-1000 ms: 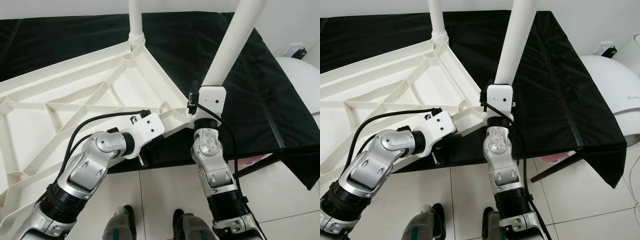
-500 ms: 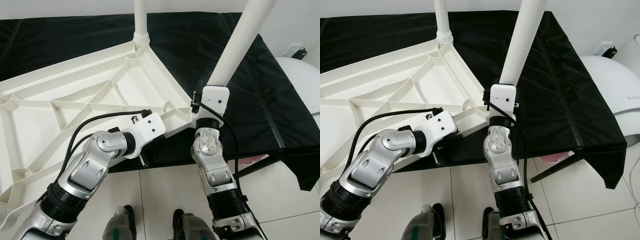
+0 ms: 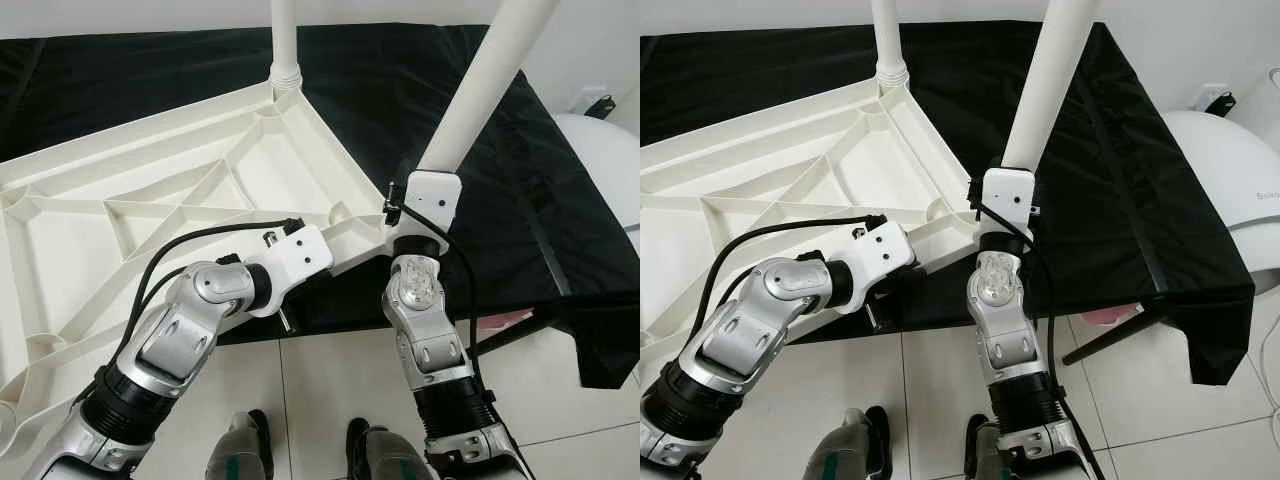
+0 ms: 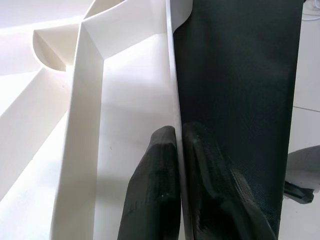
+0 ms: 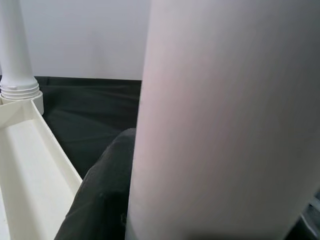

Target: Building children table

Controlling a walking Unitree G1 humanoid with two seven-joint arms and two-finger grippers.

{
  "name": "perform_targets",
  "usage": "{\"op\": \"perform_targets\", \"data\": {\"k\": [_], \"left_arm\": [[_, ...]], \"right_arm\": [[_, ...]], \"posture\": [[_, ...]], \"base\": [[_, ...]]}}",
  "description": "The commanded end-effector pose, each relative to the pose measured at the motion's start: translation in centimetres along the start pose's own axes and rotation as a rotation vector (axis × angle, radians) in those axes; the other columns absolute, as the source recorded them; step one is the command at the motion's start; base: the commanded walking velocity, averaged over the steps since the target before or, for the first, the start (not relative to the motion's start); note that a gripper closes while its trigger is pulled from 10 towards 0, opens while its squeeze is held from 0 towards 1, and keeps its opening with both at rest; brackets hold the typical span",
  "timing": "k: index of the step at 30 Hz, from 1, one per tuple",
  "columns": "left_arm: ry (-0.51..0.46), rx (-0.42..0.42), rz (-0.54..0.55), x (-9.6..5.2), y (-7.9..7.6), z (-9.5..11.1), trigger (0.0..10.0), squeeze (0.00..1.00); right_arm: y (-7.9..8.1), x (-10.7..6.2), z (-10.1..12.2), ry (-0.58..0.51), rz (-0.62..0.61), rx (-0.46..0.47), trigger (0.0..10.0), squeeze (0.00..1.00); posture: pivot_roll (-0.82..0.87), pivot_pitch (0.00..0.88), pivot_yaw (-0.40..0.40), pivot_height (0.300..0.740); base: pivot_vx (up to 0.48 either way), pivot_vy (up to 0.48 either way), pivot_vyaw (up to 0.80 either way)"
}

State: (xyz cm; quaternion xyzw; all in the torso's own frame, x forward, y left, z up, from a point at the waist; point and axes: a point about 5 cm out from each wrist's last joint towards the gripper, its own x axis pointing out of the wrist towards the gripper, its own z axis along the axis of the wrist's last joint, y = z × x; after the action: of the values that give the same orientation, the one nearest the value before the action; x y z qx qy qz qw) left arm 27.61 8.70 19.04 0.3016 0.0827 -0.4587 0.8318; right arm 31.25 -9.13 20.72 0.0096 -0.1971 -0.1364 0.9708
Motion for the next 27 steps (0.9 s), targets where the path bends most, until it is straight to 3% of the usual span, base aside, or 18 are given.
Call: {"op": "perform_targets", "data": {"k": [1, 27], "left_arm": [[0.057, -0.008, 0.050, -0.52, 0.84, -0.95, 10.0, 0.00], [0.057, -0.004, 0.050, -0.51, 1.02, -0.84, 10.0, 0.00]], "right_arm": [[-3.10, -0.06, -2.79, 0.133, -0.172, -0.047, 10.0, 0.00], [-3.35, -0.04, -2.98, 0.149, -0.201, -0.020, 10.0, 0.00]], "posture": [[-0.09, 0.247, -0.001, 0.740], [-0.09, 0.244, 0.002, 0.740]], "base": [[0.000, 0.000, 0.00], [0.000, 0.000, 0.00]]}}
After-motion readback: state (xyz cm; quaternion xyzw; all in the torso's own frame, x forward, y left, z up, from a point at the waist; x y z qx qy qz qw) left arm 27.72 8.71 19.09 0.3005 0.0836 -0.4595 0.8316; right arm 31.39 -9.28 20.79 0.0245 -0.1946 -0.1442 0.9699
